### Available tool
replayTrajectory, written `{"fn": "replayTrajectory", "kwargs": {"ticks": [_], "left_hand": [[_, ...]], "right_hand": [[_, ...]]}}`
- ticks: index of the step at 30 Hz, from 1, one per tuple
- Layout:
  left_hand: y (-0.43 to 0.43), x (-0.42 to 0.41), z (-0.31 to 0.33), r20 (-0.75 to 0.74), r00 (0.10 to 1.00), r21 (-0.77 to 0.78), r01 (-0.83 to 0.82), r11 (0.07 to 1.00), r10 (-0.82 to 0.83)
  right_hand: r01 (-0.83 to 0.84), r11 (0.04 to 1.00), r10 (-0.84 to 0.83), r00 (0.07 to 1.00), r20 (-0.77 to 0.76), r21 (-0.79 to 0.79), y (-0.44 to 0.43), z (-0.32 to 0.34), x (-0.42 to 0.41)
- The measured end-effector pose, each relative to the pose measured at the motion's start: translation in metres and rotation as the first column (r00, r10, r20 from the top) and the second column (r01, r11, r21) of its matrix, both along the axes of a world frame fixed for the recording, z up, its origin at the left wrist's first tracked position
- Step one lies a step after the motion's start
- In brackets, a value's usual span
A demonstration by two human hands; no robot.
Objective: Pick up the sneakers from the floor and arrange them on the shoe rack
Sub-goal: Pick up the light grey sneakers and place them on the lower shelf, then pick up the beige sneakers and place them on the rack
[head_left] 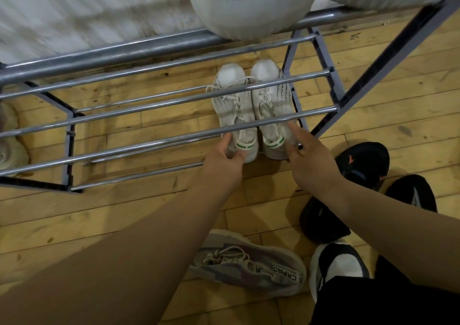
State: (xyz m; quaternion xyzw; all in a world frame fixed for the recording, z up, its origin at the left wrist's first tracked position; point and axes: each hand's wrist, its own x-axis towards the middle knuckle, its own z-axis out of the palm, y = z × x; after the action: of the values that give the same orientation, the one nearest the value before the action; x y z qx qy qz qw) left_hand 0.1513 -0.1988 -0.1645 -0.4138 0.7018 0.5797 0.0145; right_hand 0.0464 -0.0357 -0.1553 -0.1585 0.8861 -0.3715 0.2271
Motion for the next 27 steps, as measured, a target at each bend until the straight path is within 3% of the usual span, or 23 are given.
{"fn": "replayTrajectory", "kwargs": {"ticks": [5,9,12,13,15,17,18,24,27], "left_hand": [[0.002,0.001,0.005,0.087,0.989,-0.069,0.124,0.990,-0.118],[0.004,0.020,0.020,0.094,0.966,-0.175,0.255,0.951,-0.241],[0.008,0.062,0.032,0.174,0.962,-0.237,0.250,0.939,-0.212],[0.008,0.082,0.032,0.259,0.944,-0.224,0.264,0.938,-0.204],[0.008,0.124,0.024,0.436,0.863,-0.175,0.359,0.917,-0.254],[0.007,0.158,0.012,0.476,0.829,-0.067,0.366,0.928,-0.293],[0.009,0.169,0.009,0.445,0.844,-0.006,0.338,0.941,-0.300],[0.004,0.192,0.021,0.324,0.930,0.167,0.123,0.978,-0.172],[-0.012,0.190,0.060,0.307,0.935,0.258,0.097,0.961,-0.177]], "right_hand": [[-0.001,1.000,0.001,1.000,-0.017,-0.006,0.000,0.000,0.002],[-0.029,0.999,0.034,0.989,-0.147,0.037,0.012,0.012,0.016],[-0.222,0.972,0.223,0.975,-0.015,0.082,0.032,0.016,0.054],[-0.383,0.918,0.371,0.921,0.120,0.105,0.037,0.014,0.068],[-0.725,0.677,0.645,0.669,0.370,0.131,0.045,0.004,0.092],[-0.899,0.409,0.803,0.436,0.407,0.157,0.051,-0.013,0.103],[-0.924,0.340,0.833,0.382,0.399,0.176,0.053,-0.018,0.106],[-0.932,0.298,0.863,0.356,0.359,0.208,0.052,-0.024,0.110],[-0.953,0.289,0.843,0.300,0.446,0.095,0.035,-0.004,0.104]]}}
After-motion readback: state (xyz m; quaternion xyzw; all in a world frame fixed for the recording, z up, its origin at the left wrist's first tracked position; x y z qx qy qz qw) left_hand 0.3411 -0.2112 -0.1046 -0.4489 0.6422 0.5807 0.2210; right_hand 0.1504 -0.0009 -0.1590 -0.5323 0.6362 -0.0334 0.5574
